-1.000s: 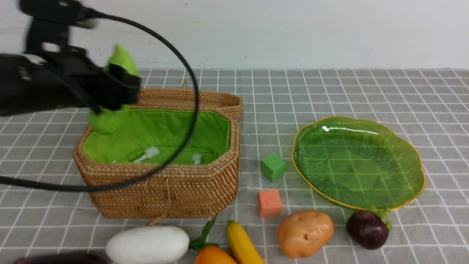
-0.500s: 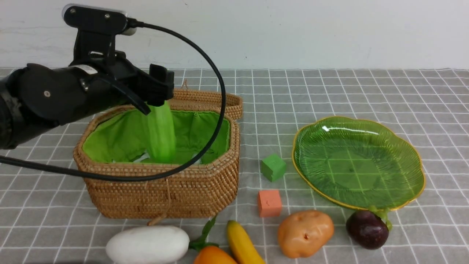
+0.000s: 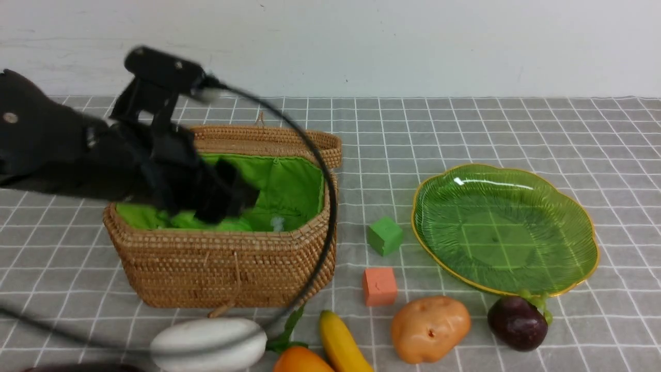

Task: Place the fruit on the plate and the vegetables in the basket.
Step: Use the left arm to grab an eggplant and put it into the left basket

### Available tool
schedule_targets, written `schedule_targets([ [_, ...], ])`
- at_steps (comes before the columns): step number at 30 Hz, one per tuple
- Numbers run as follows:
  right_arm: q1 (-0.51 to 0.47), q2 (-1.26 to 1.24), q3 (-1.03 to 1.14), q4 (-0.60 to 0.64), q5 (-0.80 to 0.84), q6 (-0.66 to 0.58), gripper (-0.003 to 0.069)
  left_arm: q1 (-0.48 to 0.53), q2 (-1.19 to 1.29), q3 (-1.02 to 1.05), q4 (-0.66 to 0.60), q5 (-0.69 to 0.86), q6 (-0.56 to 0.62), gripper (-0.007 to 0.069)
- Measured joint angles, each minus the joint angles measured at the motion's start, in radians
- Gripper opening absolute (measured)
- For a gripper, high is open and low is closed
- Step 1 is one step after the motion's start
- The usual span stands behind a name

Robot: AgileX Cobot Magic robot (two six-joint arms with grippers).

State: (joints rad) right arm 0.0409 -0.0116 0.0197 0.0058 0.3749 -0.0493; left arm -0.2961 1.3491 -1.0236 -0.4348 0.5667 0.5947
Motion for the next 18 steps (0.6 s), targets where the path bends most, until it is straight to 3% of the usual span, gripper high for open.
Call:
schedule_targets([
  [3, 0.0, 0.0, 0.0, 0.0, 0.0, 0.0, 0.0242, -0.001, -0.062, 0.0, 0.231, 0.273, -0.01, 0.0442],
  [6, 0.0, 0.0, 0.0, 0.0, 0.0, 0.0, 0.0242, 0.0, -0.089, 0.0, 0.482, 0.481, -0.115, 0.0441],
  [8, 0.0, 0.0, 0.0, 0.0, 0.0, 0.0, 0.0242, 0.007, -0.09, 0.011, 0.572, 0.521, -0.186, 0.0441],
  [13, 0.0, 0.0, 0.0, 0.0, 0.0, 0.0, 0.0242, 0.047, -0.09, 0.099, 0.657, 0.484, -0.255, 0.0456],
  [18, 0.0, 0.0, 0.0, 0.0, 0.0, 0.0, 0.0242, 0.052, -0.09, 0.307, 0.649, 0.232, -0.225, 0.0544],
])
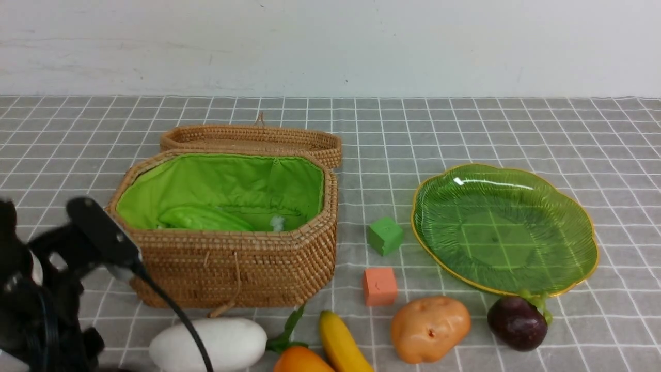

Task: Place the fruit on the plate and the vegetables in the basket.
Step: Use the left arm to grab an eggplant and put it into the left basket

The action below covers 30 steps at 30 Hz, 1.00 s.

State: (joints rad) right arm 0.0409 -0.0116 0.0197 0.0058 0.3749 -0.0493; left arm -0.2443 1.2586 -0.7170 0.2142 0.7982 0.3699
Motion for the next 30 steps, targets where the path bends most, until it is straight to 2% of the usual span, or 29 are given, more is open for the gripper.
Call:
schedule_targets([
  [3, 0.0, 0.0, 0.0, 0.0, 0.0, 0.0, 0.0242, 0.0, 0.002, 0.084, 0.006, -0.097, 0.001, 0.0589],
  [6, 0.0, 0.0, 0.0, 0.0, 0.0, 0.0, 0.0242, 0.0, 0.018, 0.156, 0.035, -0.174, 0.001, 0.0598],
  [12, 0.0, 0.0, 0.0, 0.0, 0.0, 0.0, 0.0242, 0.0, 0.084, 0.205, 0.082, -0.338, -0.029, 0.0568],
  [16, 0.0, 0.0, 0.0, 0.0, 0.0, 0.0, 0.0242, 0.0, 0.137, 0.208, 0.083, -0.38, -0.052, 0.0522],
  [21, 0.0, 0.0, 0.0, 0.0, 0.0, 0.0, 0.0242, 0.0, 0.153, 0.209, 0.085, -0.386, -0.057, 0.0394],
  [24, 0.0, 0.0, 0.0, -0.006, 0.0, 0.0, 0.0242, 0.0, 0.153, 0.207, 0.097, -0.363, -0.061, 0.0395],
  [30, 0.0, 0.0, 0.0, 0.0, 0.0, 0.0, 0.0242, 0.0, 0.153, 0.124, 0.195, -0.136, -0.097, 0.0395],
])
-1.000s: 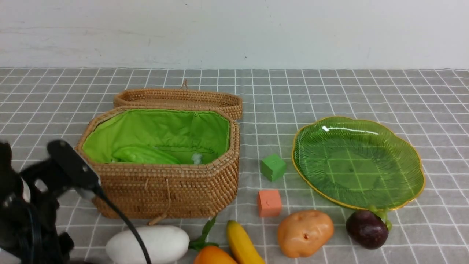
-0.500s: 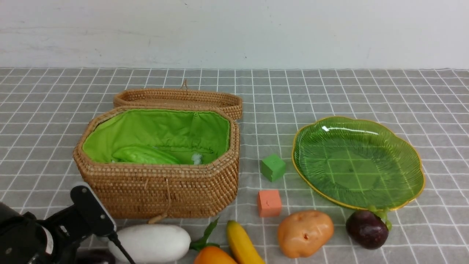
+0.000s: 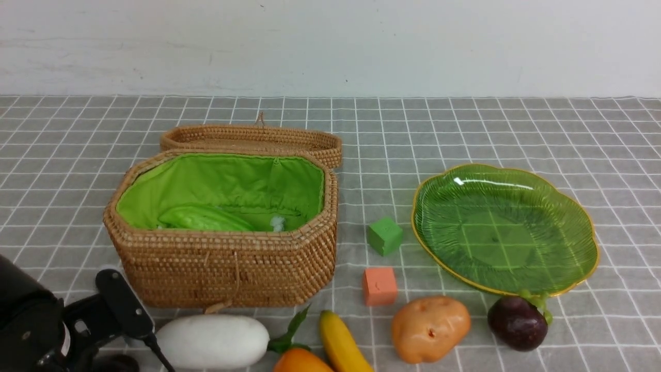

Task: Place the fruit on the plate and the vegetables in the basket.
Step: Use the left arm to grab an eggplant and put it into the left basket

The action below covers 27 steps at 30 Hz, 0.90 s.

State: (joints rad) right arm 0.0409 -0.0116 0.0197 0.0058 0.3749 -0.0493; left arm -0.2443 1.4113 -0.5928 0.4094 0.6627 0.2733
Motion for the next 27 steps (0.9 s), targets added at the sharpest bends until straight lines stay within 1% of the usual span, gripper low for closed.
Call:
schedule_targets([
  [3, 0.0, 0.0, 0.0, 0.0, 0.0, 0.0, 0.0242, 0.011, -0.002, -0.093, 0.082, 0.119, -0.048, 0.0395],
  [5, 0.0, 0.0, 0.0, 0.0, 0.0, 0.0, 0.0242, 0.017, -0.013, -0.152, 0.11, 0.159, -0.07, 0.0395],
  [7, 0.0, 0.0, 0.0, -0.006, 0.0, 0.0, 0.0242, 0.021, -0.031, -0.235, 0.128, 0.194, -0.095, 0.0395],
  [8, 0.0, 0.0, 0.0, 0.0, 0.0, 0.0, 0.0242, 0.022, -0.056, -0.345, 0.123, 0.204, -0.105, 0.0395],
  [9, 0.0, 0.0, 0.0, 0.0, 0.0, 0.0, 0.0242, 0.022, -0.058, -0.359, 0.12, 0.204, -0.105, 0.0395],
  [11, 0.0, 0.0, 0.0, 0.0, 0.0, 0.0, 0.0242, 0.022, -0.081, -0.517, 0.051, 0.165, -0.112, 0.0395],
  [13, 0.0, 0.0, 0.0, 0.0, 0.0, 0.0, 0.0242, 0.022, -0.083, -0.632, -0.054, 0.089, -0.118, 0.0395],
  [14, 0.0, 0.0, 0.0, 0.0, 0.0, 0.0, 0.0242, 0.022, -0.083, -0.665, -0.106, 0.048, -0.12, 0.0395],
  [15, 0.0, 0.0, 0.0, 0.0, 0.0, 0.0, 0.0242, 0.022, -0.079, -0.699, -0.206, -0.017, -0.12, 0.0395],
  [17, 0.0, 0.0, 0.0, -0.006, 0.0, 0.0, 0.0242, 0.022, -0.061, -0.723, -0.35, -0.114, -0.117, 0.0395],
  [18, 0.0, 0.0, 0.0, -0.006, 0.0, 0.0, 0.0242, 0.022, -0.047, -0.728, -0.401, -0.147, -0.112, 0.0395],
  [19, 0.0, 0.0, 0.0, -0.006, 0.0, 0.0, 0.0242, 0.022, -0.043, -0.727, -0.409, -0.147, -0.11, 0.0395],
  [20, 0.0, 0.0, 0.0, -0.006, 0.0, 0.0, 0.0242, 0.022, -0.006, -0.731, -0.476, -0.168, -0.092, 0.0395],
  [21, 0.0, 0.0, 0.0, -0.006, 0.0, 0.0, 0.0242, 0.022, 0.033, -0.731, -0.504, -0.167, -0.065, 0.0395],
  [24, 0.0, 0.0, 0.0, 0.0, 0.0, 0.0, 0.0242, 0.022, 0.135, -0.731, -0.521, -0.12, -0.005, 0.0395],
  [27, 0.0, 0.0, 0.0, 0.0, 0.0, 0.0, 0.0242, 0.022, 0.197, -0.727, -0.535, -0.082, 0.019, 0.0395],
])
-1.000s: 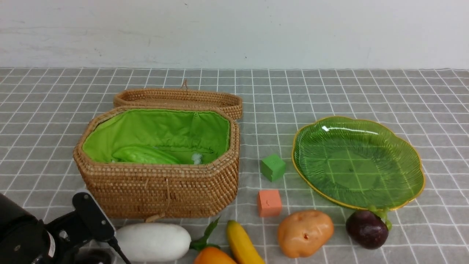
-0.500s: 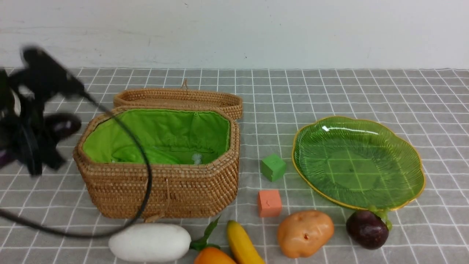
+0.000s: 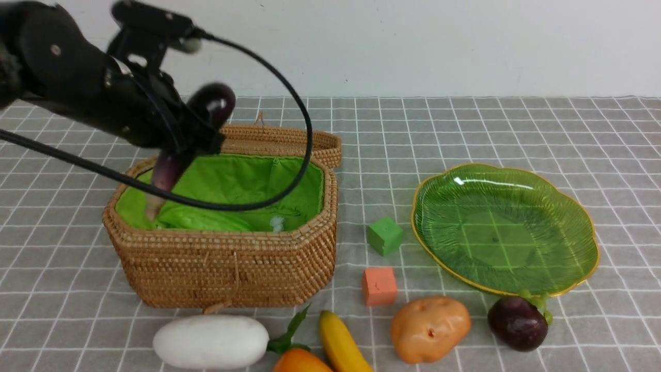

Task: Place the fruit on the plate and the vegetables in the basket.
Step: Use the left arm to grab an eggplant and put it into the left basket, then take a daikon with your left arm and place it on the basket on the left.

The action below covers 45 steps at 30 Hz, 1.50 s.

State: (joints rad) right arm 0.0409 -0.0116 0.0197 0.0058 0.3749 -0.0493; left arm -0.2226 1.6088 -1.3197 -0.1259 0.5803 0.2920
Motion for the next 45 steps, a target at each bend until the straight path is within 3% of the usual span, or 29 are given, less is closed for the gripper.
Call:
schedule_targets([
  [10, 0.0, 0.0, 0.0, 0.0, 0.0, 0.0, 0.0242, 0.0, 0.012, 0.002, -0.037, -0.01, 0.011, 0.0402],
  [13, 0.0, 0.0, 0.0, 0.0, 0.0, 0.0, 0.0242, 0.0, 0.012, 0.002, -0.037, -0.003, 0.011, 0.048],
  [16, 0.0, 0.0, 0.0, 0.0, 0.0, 0.0, 0.0242, 0.0, 0.007, 0.002, -0.041, 0.024, 0.003, 0.0627],
  [19, 0.0, 0.0, 0.0, 0.0, 0.0, 0.0, 0.0242, 0.0, -0.019, 0.002, -0.041, 0.074, 0.003, 0.0664],
  [26, 0.0, 0.0, 0.0, 0.0, 0.0, 0.0, 0.0242, 0.0, -0.159, 0.002, -0.034, 0.24, 0.085, 0.0624],
  [28, 0.0, 0.0, 0.0, 0.0, 0.0, 0.0, 0.0242, 0.0, -0.241, 0.005, -0.04, 0.417, 0.157, 0.0578],
  [32, 0.0, 0.0, 0.0, 0.0, 0.0, 0.0, 0.0242, 0.0, -0.297, 0.09, -0.124, 0.626, 0.233, 0.052],
  [36, 0.0, 0.0, 0.0, 0.0, 0.0, 0.0, 0.0242, -0.015, -0.283, 0.229, -0.269, 0.646, 0.264, 0.0482],
  [39, 0.0, 0.0, 0.0, 0.0, 0.0, 0.0, 0.0242, -0.056, -0.274, 0.269, -0.277, 0.642, 0.269, 0.0477],
  [42, 0.0, 0.0, 0.0, 0.0, 0.0, 0.0, 0.0242, -0.177, -0.266, 0.283, -0.179, 0.605, 0.277, 0.0476],
  [45, 0.0, 0.0, 0.0, 0.0, 0.0, 0.0, 0.0242, -0.327, -0.248, 0.283, 0.019, 0.536, 0.276, 0.0476],
])
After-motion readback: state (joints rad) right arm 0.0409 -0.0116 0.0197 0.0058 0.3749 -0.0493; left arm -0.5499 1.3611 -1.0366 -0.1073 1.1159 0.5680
